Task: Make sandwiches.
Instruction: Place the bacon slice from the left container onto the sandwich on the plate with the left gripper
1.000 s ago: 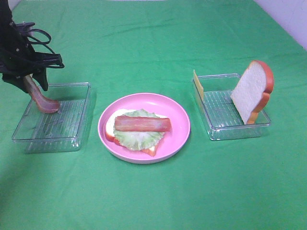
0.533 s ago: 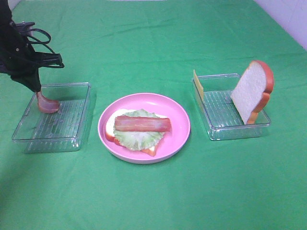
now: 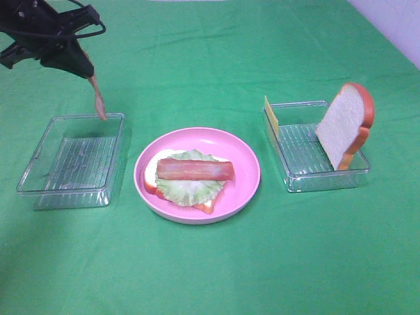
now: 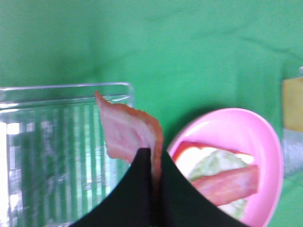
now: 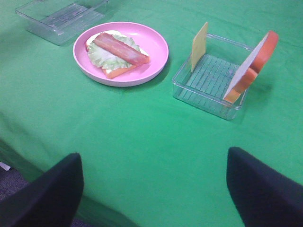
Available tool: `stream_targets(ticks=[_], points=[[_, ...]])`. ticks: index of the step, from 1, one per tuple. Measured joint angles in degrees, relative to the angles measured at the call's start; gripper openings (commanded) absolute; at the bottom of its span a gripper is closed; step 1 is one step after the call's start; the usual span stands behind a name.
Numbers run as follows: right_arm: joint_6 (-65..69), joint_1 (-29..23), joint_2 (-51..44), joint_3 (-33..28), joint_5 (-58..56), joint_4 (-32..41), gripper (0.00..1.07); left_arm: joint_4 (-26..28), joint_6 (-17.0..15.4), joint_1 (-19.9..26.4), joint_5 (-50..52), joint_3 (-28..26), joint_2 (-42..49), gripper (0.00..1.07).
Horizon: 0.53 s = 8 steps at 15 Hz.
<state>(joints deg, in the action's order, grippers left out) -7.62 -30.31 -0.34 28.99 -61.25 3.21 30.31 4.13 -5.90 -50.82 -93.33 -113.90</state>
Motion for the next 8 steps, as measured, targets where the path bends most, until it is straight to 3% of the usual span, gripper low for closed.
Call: stream_targets(ticks=[2, 6, 8], points=[[0.1, 0.0, 0.0, 0.0, 0.0, 0.0, 0.79, 11.5, 9.1, -2.7, 0.0, 0.0, 0.0, 0.00], [0.1, 0.0, 0.0, 0.0, 0.0, 0.0, 0.79, 20.6, 16.4, -10.0, 0.7, 0.0, -0.2, 0.00], [0.1, 0.0, 0.0, 0.0, 0.0, 0.0, 0.79, 21.9, 17.6, -16.2, 3.2, 0.0, -2.1, 0.00]])
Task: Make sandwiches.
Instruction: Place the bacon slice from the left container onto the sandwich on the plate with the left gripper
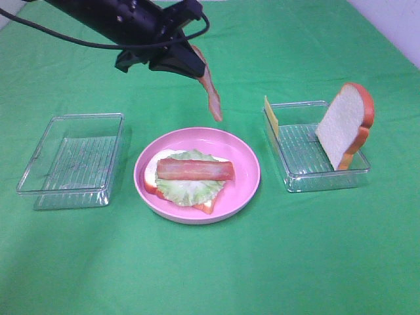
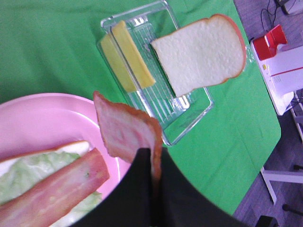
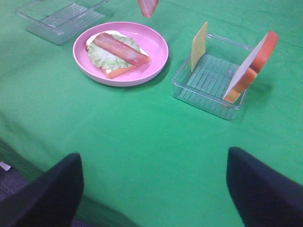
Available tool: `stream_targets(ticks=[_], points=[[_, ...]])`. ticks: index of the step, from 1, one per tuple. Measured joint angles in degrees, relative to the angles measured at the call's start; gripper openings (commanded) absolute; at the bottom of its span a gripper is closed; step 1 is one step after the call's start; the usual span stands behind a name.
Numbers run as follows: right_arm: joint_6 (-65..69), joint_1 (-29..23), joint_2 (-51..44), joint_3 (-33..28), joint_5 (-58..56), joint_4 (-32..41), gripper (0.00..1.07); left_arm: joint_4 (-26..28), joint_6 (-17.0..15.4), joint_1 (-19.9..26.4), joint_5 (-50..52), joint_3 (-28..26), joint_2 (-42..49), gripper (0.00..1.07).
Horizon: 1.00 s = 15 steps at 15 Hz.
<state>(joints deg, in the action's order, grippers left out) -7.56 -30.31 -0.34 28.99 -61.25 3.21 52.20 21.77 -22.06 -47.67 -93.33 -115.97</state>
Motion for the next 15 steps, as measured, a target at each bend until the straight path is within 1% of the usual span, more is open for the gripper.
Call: stream_targets(ticks=[3, 5, 6, 7, 8, 9, 10, 12, 13, 14, 15], points=[[0.0, 0.0, 0.0, 0.0, 0.0, 0.0, 0.79, 0.4, 0.0, -4.6, 0.0, 0.0, -3.5, 0.00], [0.0, 0.0, 0.0, 0.0, 0.0, 0.0, 0.79, 0.3, -0.1, -5.7, -0.1, 0.0, -4.8, 0.00], [0.0, 0.0, 0.0, 0.0, 0.0, 0.0, 0.79, -0.7, -1.0, -5.8, -0.2, 0.0, -5.4, 0.00], [0.0, 0.0, 0.0, 0.0, 0.0, 0.0, 0.79, -3.2, -3.2, -5.8, -0.2, 0.0, -5.8, 0.00], [0.0, 0.0, 0.0, 0.0, 0.0, 0.0, 0.79, -6.9, -5.7, -5.8, -0.1, 0.0, -6.0, 0.00], [0.0, 0.0, 0.0, 0.0, 0.0, 0.0, 0.79, -13.4, -10.5, -5.8, -0.1, 0.0, -6.0, 0.00], [0.0, 0.0, 0.0, 0.0, 0.0, 0.0, 0.79, -17.9, -14.0, -5.8, -0.1, 0.0, -6.0, 0.00], [0.0, 0.0, 0.0, 0.0, 0.0, 0.0, 0.79, -25.0, -19.9, -5.8, -0.3, 0.0, -6.0, 0.00], [0.0, 0.0, 0.0, 0.0, 0.0, 0.0, 0.79, -27.3, -22.3, -5.8, -0.7, 0.0, -6.1, 0.00], [0.0, 0.0, 0.0, 0.0, 0.0, 0.0, 0.79, -28.8, -23.7, -5.8, -1.7, 0.0, -6.2, 0.08], [0.0, 0.0, 0.0, 0.0, 0.0, 0.0, 0.79, -29.7, -24.4, -5.8, -2.5, 0.0, -6.4, 0.21]])
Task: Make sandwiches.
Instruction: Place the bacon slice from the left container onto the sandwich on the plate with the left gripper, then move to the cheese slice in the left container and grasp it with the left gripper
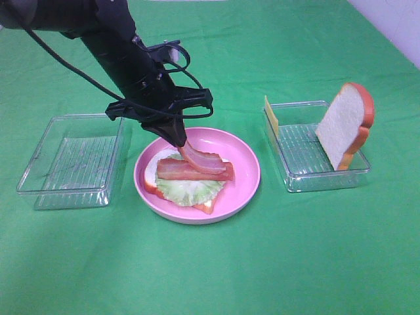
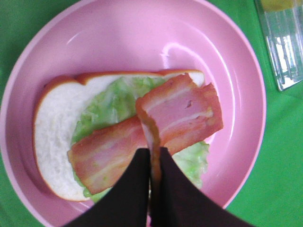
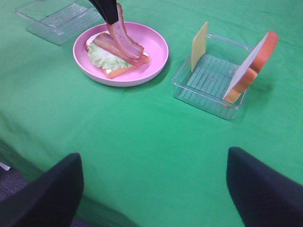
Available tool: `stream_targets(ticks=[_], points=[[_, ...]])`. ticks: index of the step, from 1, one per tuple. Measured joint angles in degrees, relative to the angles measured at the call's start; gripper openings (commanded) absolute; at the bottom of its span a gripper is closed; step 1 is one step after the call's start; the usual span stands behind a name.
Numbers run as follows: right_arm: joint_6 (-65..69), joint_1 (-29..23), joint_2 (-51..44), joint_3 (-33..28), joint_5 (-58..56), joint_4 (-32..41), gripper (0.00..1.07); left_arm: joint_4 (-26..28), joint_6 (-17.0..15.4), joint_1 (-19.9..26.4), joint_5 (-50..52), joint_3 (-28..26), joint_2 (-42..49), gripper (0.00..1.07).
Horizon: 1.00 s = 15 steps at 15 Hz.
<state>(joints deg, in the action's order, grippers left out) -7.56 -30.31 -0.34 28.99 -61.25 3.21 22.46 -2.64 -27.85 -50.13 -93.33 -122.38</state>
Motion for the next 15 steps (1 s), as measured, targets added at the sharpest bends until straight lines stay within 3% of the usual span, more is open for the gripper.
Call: stream_targets(ticks=[2, 4, 9, 12, 15], points=[[0.0, 0.0, 0.0, 0.0, 0.0, 0.0, 0.79, -1.2, -0.3, 0.0, -0.9, 0.0, 0.1, 0.55], [0.0, 0.0, 0.0, 0.0, 0.0, 0.0, 0.79, -1.9, -0.3, 0.0, -1.0, 0.0, 1.3, 0.76], [0.0, 0.0, 0.0, 0.0, 0.0, 0.0, 0.79, -12.1, -1.9, 0.0, -4.9, 0.0, 10.3, 0.79], [0.0, 0.0, 0.0, 0.0, 0.0, 0.0, 0.79, -20.9, -4.5, 0.0, -13.9, 0.0, 19.0, 0.79], [0.2, 0.0, 0.0, 0.0, 0.0, -0.2, 0.78, -23.0, -4.9, 0.1, -19.1, 0.0, 29.6, 0.79]])
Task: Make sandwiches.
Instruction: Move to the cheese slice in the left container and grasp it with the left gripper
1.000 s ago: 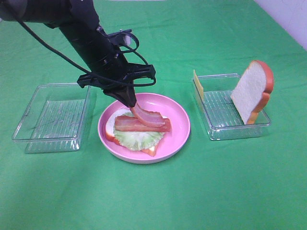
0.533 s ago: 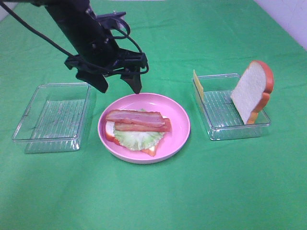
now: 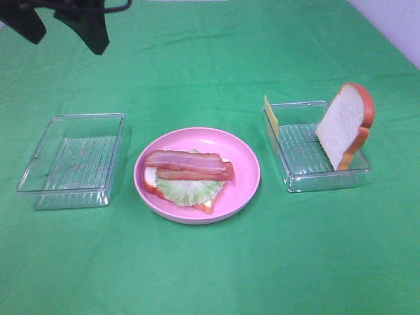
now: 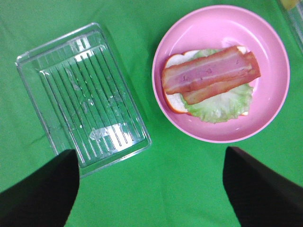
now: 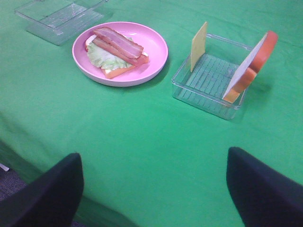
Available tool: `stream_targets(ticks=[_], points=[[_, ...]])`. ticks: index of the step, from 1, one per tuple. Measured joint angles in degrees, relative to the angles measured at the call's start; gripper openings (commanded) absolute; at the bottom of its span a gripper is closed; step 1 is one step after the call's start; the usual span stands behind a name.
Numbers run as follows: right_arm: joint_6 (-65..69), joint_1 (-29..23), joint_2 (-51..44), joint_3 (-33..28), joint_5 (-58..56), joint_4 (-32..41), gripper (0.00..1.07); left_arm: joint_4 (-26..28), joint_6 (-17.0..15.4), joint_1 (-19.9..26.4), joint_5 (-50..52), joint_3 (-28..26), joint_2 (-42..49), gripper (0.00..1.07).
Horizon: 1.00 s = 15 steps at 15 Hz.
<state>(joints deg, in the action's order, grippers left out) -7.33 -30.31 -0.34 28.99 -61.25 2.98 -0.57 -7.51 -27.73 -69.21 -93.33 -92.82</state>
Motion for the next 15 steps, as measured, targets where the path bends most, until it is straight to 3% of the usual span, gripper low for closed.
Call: stream_targets(ticks=[3, 5, 7, 11, 13, 14, 15], points=[[0.8, 0.0, 0.0, 0.0, 0.0, -0.3, 0.77, -0.2, 0.0, 0.0, -0.1, 1.0, 5.4, 0.79], [0.9, 0.0, 0.0, 0.0, 0.0, -0.4, 0.77, -0.3, 0.1, 0.0, -0.1, 6.4, 10.7, 0.79], [2.5, 0.0, 0.0, 0.0, 0.1, -0.4, 0.76, -0.6, 0.1, 0.0, -0.2, 14.3, 16.8, 0.79], [4.6, 0.0, 2.4, 0.1, 0.5, -2.5, 0.75, -1.4, 0.1, 0.0, 0.6, 35.1, 33.0, 0.79], [7.3, 0.0, 8.1, 1.0, 2.8, -4.4, 0.75, -1.7, 0.1, 0.0, 2.3, 41.1, 38.8, 0.79], [9.5, 0.0, 14.9, 2.5, 6.8, -5.3, 0.75, -3.2, 0.1, 0.0, 4.4, 48.0, 47.1, 0.79], [10.7, 0.0, 19.1, 3.3, 8.9, -5.6, 0.75, -4.0, 0.1, 0.0, 4.7, 50.7, 51.9, 0.79]])
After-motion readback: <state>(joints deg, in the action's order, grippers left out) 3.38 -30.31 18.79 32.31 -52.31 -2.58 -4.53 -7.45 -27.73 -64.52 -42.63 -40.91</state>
